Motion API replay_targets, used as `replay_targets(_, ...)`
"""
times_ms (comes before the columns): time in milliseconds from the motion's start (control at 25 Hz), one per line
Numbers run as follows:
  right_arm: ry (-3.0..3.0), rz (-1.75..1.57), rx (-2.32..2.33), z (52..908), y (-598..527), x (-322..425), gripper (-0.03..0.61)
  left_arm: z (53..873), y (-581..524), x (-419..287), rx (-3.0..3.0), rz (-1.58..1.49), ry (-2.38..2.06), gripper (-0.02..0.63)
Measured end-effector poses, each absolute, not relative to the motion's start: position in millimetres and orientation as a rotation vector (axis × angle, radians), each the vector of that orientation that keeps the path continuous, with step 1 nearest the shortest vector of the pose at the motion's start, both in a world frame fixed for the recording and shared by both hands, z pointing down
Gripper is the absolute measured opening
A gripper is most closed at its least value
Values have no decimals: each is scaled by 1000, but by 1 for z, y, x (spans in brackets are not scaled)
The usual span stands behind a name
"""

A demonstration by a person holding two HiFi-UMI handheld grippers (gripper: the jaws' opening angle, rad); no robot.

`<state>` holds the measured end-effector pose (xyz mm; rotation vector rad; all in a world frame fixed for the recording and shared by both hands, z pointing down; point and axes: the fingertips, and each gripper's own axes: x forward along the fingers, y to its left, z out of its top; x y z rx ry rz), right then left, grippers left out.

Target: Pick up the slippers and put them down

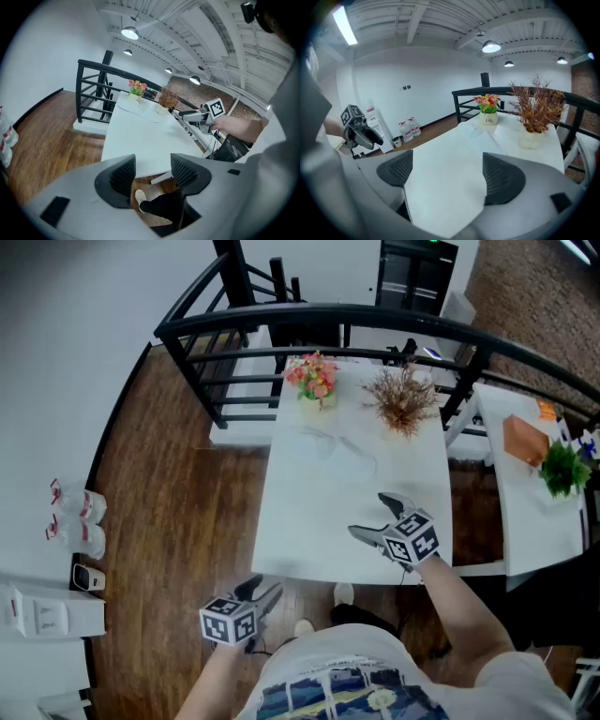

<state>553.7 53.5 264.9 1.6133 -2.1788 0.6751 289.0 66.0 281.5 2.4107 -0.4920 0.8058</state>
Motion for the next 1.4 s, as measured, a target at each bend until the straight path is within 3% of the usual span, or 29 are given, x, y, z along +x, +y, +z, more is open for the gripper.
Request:
replay_targets(800,-2022,526,1281,391,-139,613,494,282,92,294,2265,771,-654,236)
replay_targets(1160,-1993,607,1116,430,-152,605,499,295,99,267,2199,759,-739,236)
replay_targets(1400,-2006,605,1138,426,-145,603,455,295,104,268,2181,743,-750,236)
